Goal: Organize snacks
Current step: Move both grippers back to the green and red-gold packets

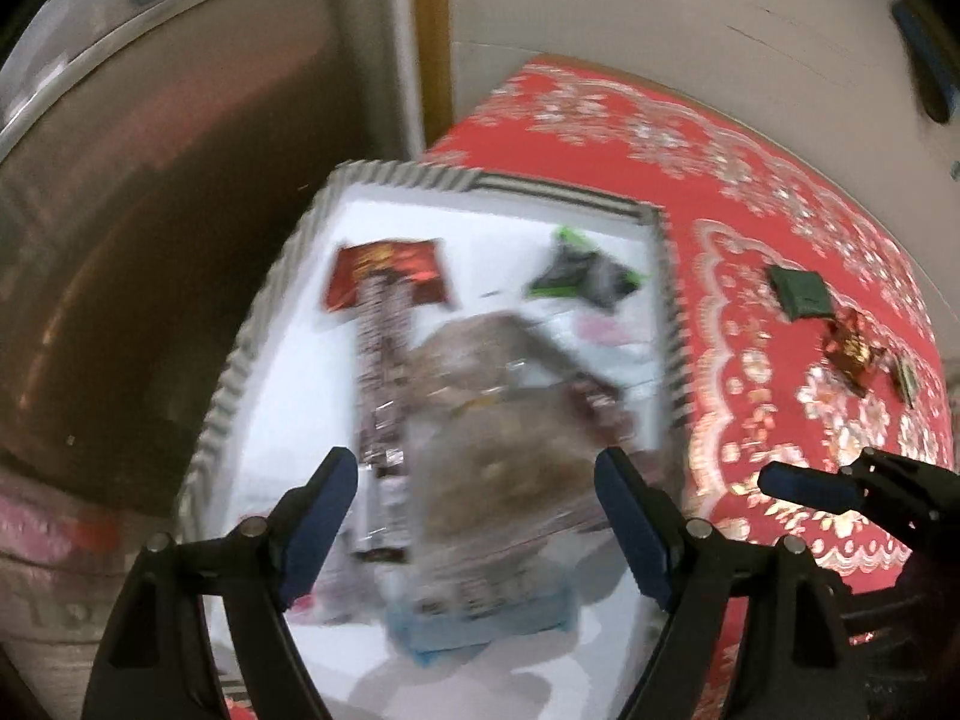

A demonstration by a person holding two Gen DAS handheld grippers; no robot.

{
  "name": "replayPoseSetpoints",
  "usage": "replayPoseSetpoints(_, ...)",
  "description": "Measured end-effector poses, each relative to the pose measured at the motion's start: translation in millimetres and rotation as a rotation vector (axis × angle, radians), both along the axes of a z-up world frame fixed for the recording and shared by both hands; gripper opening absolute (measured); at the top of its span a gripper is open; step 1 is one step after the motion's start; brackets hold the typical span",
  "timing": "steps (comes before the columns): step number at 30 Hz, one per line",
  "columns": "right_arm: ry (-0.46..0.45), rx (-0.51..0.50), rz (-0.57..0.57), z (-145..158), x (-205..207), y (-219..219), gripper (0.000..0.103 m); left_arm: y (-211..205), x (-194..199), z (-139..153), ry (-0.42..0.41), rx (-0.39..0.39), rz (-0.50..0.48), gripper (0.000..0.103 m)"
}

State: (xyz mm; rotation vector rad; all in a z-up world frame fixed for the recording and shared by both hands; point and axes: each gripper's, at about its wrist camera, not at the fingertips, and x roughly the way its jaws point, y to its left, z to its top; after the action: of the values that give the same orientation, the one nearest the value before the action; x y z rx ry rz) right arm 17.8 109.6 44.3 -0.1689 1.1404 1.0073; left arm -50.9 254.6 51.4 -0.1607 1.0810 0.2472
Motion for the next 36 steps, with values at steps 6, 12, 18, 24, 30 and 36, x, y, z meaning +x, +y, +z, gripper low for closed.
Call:
replayPoseSetpoints(6,0.026,-0.021,-0.154,-12,21,-54,0.051,-44,33,3,-0.005,0.012,-0.120,0.083)
replayPoseSetpoints(12,0.029,-0.034,-0.293,-19,46,-107,0.051,-89,73,5,-0.031,0.007,-0.283,0.083)
replayPoseSetpoints(18,0.029,-0.027,-0.430,-21,67,-161,0.051,-134,116,9,-0.027,-0.054,-0.486,0.083)
replayPoseSetpoints(24,0.033,-0.026,-0.521,-23,80,-187,0.051,-180,162,-4,-0.020,0.028,-0.722,0.083)
replayPoseSetpoints(30,0.030,-0.025,-0.576,-25,86,-207,0.051,-202,203,-26,0.052,-0.019,-0.838,0.083)
replayPoseSetpoints(36,-0.017,-0.038,-0.563,-23,97,-214,0.051,-224,214,-45,0.089,0.035,-1.006,0.085)
